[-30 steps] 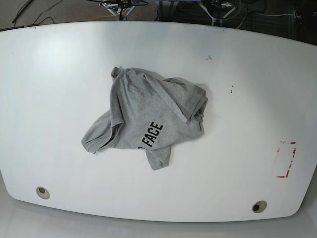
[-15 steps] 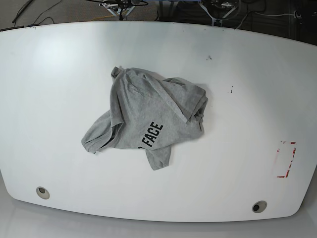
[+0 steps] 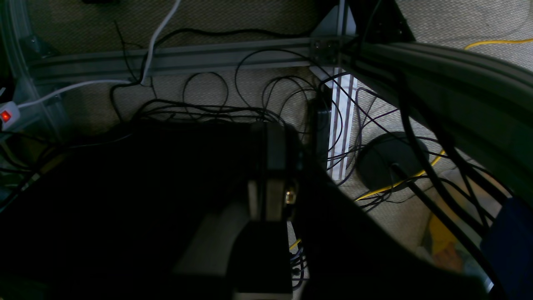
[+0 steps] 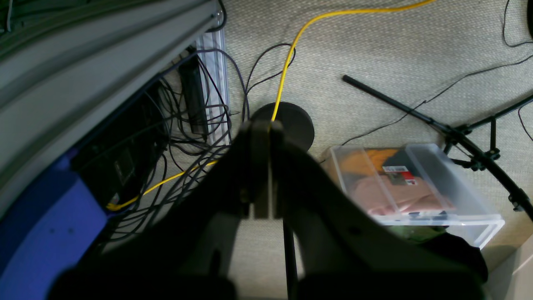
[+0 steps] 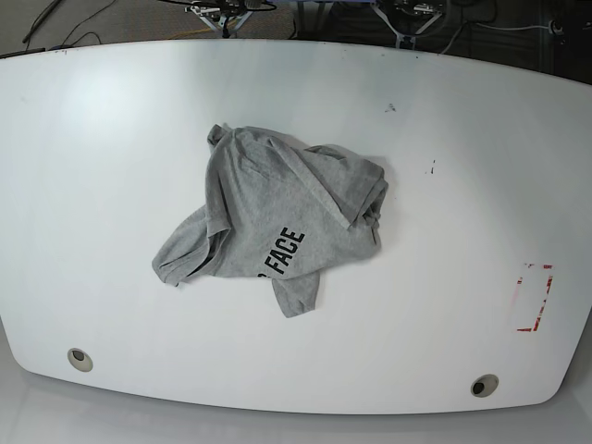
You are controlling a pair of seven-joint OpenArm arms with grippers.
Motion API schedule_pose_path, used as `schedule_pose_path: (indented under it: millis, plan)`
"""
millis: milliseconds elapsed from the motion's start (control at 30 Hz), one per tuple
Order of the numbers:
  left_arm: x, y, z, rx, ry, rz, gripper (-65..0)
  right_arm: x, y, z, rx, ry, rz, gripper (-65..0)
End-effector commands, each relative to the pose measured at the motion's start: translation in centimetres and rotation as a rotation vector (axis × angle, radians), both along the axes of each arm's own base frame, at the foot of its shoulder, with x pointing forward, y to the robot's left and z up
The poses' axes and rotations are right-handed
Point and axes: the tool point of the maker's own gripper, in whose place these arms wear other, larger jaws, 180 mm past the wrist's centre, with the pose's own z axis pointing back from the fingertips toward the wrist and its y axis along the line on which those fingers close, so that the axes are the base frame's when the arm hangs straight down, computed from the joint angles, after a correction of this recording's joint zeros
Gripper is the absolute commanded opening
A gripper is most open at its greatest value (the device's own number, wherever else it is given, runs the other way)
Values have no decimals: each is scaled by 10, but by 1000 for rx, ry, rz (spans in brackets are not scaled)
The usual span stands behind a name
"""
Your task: Layout the t-shirt on the table in an organized manner, then fold the t-shirt properly
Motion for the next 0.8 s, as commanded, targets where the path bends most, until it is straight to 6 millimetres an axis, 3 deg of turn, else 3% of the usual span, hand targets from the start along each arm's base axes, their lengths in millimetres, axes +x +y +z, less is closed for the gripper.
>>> schedule_pose_path:
  millis: [0, 767]
  plan:
    - [-3, 3, 0, 8, 6, 0, -647, 3, -2, 0, -4, -10, -2, -650]
    - [-2, 0, 0, 2, 5, 1, -643, -2, -1, 0, 1, 0, 0, -648]
